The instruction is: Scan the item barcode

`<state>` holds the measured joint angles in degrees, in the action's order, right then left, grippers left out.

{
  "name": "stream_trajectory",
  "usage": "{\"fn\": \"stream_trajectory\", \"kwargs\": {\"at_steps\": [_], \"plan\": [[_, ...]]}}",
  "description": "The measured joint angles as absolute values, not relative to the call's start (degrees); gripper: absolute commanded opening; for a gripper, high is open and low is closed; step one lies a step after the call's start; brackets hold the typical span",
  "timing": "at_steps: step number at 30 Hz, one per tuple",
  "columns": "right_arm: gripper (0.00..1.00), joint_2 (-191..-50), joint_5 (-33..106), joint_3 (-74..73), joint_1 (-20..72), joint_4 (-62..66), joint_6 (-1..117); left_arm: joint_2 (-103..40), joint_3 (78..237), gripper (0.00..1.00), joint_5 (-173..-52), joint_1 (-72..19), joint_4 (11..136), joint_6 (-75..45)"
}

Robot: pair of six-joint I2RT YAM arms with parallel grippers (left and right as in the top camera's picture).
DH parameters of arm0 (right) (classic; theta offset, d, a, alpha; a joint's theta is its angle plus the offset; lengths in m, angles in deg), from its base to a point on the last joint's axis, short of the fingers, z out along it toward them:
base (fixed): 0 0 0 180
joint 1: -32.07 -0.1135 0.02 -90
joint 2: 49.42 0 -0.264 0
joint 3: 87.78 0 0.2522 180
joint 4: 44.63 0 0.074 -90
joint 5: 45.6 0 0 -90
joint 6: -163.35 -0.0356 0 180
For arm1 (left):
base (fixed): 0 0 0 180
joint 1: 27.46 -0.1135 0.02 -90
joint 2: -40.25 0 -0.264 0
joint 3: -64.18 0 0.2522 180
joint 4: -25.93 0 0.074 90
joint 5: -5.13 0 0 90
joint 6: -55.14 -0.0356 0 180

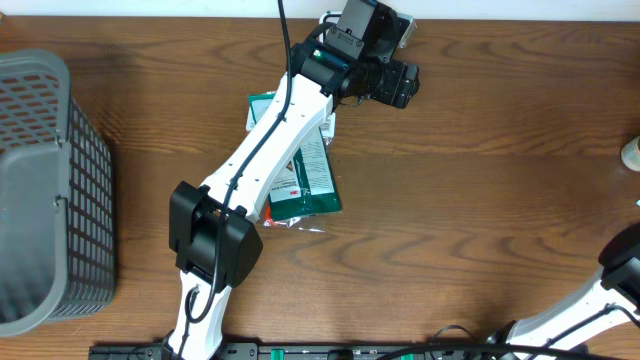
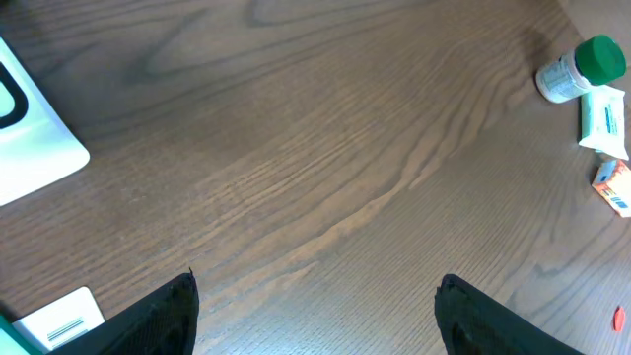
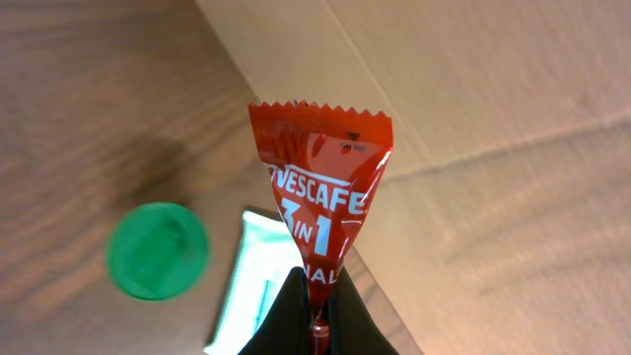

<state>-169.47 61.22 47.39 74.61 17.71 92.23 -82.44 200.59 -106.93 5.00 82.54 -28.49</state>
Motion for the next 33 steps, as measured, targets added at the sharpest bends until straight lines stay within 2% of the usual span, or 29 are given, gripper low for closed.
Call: {"fn": "stream_trajectory", "kwargs": {"at_steps": [16,26,33], "plan": [[0.01,-169.49,60.24,25.79,77.94,4.49,93.32,-82.44,200.59,0.77,-106.93,5.0,82.78,-28.49],[0.01,-170.06,59.21,21.81,77.94,-0.34,91.31,-82.44,200.59,0.77,-106.93,5.0,83.02,-28.49],[0.11,-172.68,58.97,21.77,77.94,-3.73,90.02,-82.44,200.59,0.77,-106.91,5.0,85.6,-28.49]]}}
